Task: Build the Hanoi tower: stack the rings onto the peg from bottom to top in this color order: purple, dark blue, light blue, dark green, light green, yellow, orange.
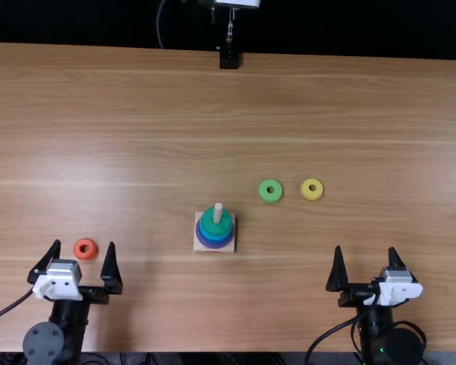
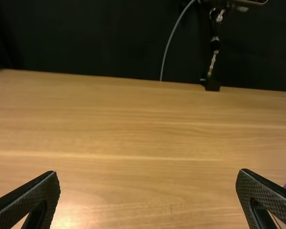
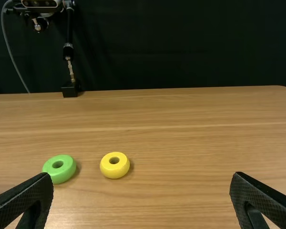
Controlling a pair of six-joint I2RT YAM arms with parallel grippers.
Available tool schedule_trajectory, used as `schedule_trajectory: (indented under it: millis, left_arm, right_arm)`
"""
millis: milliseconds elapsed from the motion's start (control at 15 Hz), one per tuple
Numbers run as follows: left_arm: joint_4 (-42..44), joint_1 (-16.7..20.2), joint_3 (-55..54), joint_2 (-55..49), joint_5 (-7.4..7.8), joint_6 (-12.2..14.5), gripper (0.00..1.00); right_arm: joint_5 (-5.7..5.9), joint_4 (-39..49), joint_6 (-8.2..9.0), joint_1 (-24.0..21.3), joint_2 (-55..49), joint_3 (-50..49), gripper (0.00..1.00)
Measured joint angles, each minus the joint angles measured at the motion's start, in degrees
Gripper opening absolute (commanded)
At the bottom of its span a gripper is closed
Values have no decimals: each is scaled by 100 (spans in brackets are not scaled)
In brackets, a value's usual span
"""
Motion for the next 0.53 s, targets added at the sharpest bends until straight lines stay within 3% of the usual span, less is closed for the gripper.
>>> schedule_trajectory:
  millis: [533]
  left_arm:
    - [-179,0,4,-94,-4,79,100]
  right_arm:
    - [2,0,-4,0,2,0,100]
